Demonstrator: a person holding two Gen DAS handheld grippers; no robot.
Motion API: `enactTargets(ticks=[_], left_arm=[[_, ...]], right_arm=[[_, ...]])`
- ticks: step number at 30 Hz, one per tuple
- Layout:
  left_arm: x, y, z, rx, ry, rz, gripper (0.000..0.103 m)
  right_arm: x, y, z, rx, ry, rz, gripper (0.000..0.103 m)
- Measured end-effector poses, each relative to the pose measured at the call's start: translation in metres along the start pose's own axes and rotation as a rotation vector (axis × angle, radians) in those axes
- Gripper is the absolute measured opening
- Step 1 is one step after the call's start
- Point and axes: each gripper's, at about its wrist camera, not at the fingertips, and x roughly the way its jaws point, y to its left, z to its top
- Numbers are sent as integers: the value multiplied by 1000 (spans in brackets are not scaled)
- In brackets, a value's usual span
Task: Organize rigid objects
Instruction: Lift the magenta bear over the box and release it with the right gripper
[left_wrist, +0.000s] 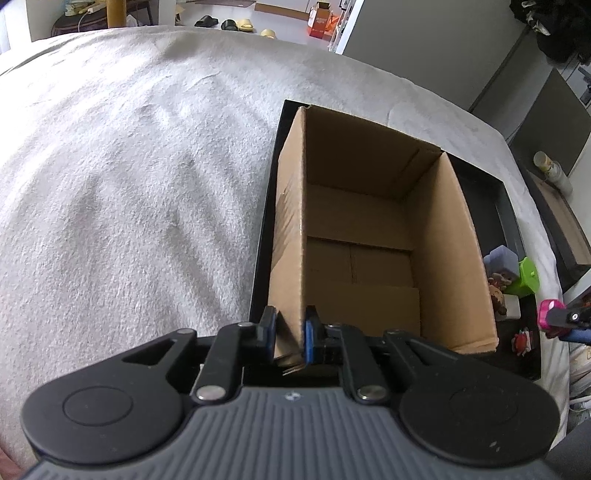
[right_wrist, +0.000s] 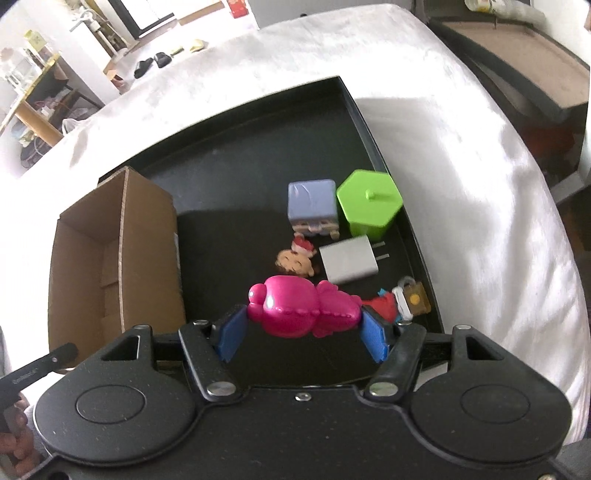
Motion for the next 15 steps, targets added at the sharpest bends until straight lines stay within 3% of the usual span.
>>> enactTargets(ticks=[15], left_arm=[[2, -3, -2, 34, -22, -22, 13]], right_arm=[[-17, 46, 26, -92, -54, 63, 64]])
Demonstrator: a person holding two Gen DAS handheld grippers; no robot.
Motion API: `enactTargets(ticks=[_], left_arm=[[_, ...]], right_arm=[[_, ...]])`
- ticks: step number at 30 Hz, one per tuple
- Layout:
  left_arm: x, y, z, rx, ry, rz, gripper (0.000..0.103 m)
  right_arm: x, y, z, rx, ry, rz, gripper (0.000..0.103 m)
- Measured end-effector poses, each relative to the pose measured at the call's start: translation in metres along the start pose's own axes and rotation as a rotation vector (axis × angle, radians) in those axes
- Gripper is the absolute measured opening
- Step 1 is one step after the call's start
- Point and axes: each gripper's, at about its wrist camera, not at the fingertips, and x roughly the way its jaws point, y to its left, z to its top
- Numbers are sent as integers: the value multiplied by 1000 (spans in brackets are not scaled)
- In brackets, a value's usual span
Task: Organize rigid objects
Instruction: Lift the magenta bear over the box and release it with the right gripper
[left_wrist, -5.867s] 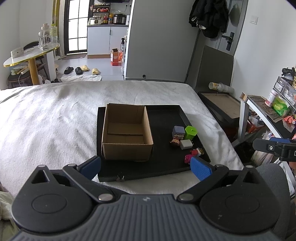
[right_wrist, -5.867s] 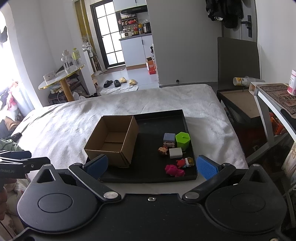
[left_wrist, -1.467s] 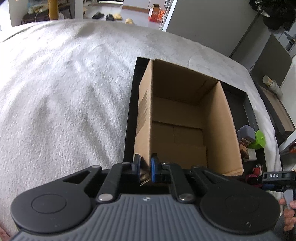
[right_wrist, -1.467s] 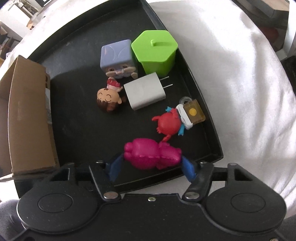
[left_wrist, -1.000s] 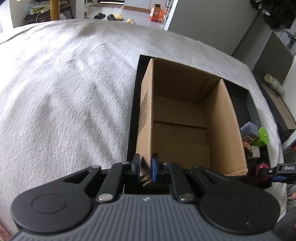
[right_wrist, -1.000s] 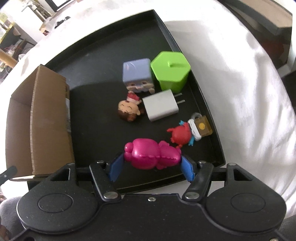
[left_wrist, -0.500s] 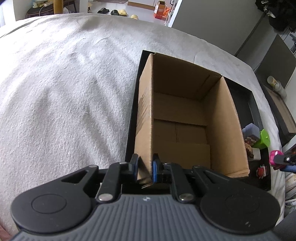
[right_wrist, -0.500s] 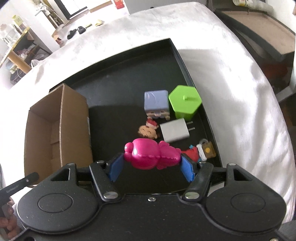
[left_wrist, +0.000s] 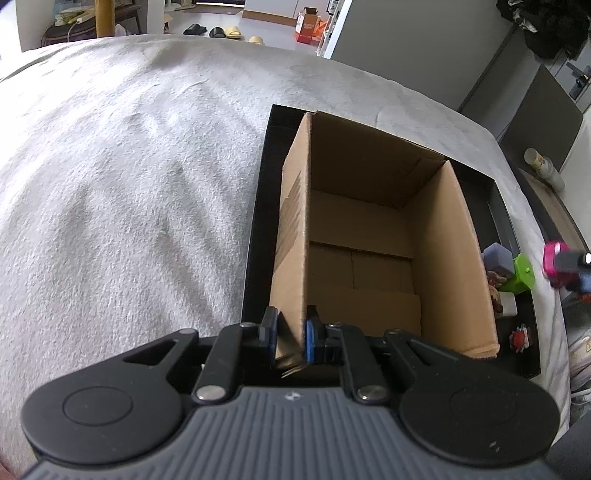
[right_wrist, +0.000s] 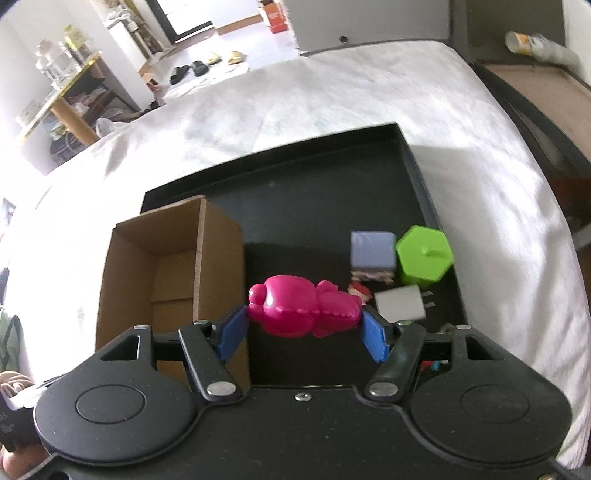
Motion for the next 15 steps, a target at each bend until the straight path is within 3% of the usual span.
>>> enactTargets(ticks=[15], left_arm=[[1, 8, -2, -32, -7, -22, 13]], right_arm=[[13, 71, 26, -157, -8, 70, 64]])
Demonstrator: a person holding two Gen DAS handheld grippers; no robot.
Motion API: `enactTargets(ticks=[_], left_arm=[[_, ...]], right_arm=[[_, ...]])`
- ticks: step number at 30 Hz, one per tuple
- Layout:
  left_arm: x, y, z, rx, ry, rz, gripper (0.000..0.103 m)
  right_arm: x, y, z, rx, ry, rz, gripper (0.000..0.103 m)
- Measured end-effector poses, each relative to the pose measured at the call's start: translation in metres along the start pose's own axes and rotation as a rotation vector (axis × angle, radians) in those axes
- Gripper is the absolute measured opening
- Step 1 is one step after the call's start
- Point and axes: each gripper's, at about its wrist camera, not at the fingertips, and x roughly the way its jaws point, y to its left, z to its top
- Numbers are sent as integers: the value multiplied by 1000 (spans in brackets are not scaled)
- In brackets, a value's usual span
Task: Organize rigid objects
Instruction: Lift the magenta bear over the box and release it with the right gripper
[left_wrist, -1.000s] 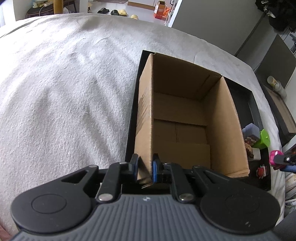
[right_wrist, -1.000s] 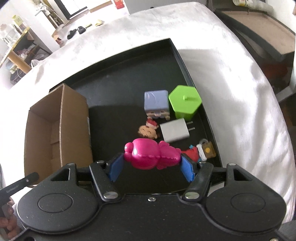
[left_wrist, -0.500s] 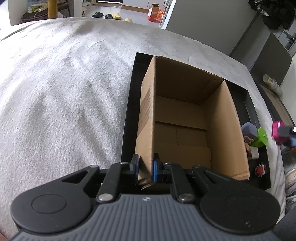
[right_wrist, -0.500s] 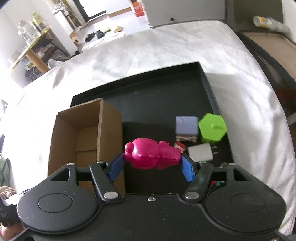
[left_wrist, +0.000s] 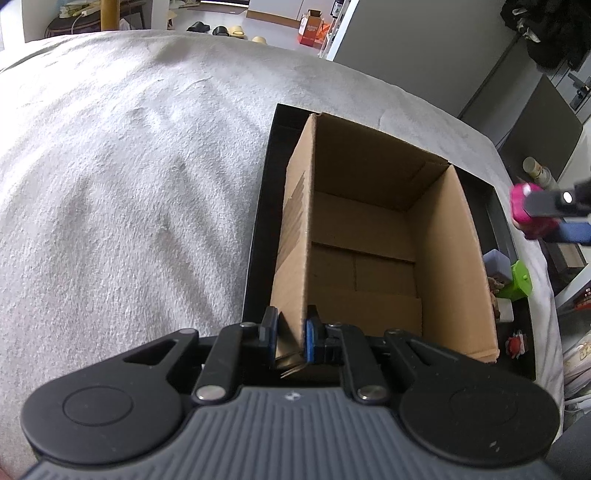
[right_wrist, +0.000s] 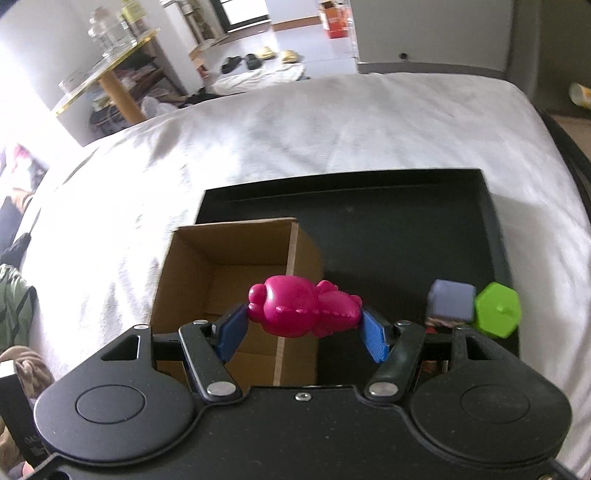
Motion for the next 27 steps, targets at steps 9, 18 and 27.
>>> enactTargets(ticks=[9, 18, 27], left_arm=[[0, 7, -2, -27, -13, -41, 14], [1, 13, -2, -43, -20, -69, 15], [1, 14, -2, -51, -26, -73, 16]], right_arm=[[19, 36, 11, -85, 25, 30, 64], [31, 67, 21, -169, 35, 32, 64], [26, 83, 40, -188, -3, 76, 69]])
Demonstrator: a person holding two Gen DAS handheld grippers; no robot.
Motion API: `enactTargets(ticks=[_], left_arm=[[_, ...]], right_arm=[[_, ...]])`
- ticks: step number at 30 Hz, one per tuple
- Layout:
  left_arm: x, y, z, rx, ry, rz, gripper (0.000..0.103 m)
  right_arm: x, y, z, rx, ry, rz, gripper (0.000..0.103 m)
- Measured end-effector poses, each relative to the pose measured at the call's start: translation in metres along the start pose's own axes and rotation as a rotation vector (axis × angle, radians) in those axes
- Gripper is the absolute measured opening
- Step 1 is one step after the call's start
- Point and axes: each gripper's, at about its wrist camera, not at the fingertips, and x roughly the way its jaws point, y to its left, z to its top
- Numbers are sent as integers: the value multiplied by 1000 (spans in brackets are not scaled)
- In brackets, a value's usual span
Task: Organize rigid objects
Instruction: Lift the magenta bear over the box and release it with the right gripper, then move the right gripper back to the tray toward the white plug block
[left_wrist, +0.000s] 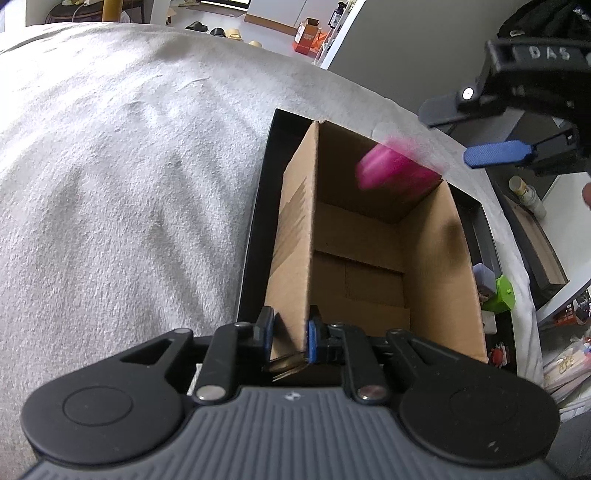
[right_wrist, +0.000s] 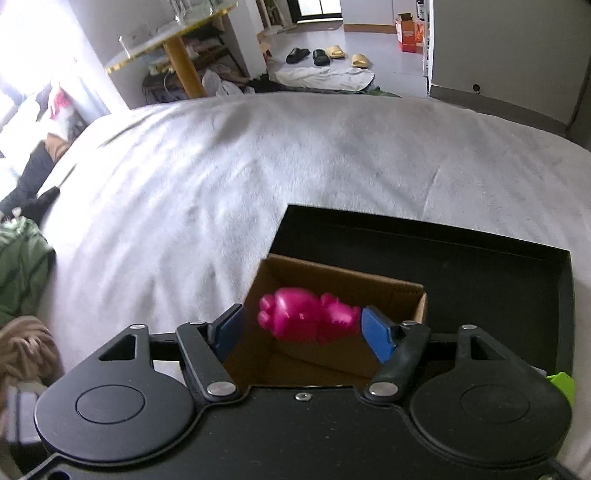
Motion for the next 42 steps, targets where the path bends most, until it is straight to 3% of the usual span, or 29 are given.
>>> enactTargets(ticks=[7, 25, 42], left_arm=[[0, 1, 0, -8, 2, -5, 16], [-2, -3, 1, -8, 3, 16, 16], [-6, -8, 0, -8, -6, 47, 16]], right_arm=[[-10, -19, -5, 61, 2, -6, 69], [-48, -80, -64, 155, 15, -73, 74], [-51, -155, -118, 262, 43, -167, 77]])
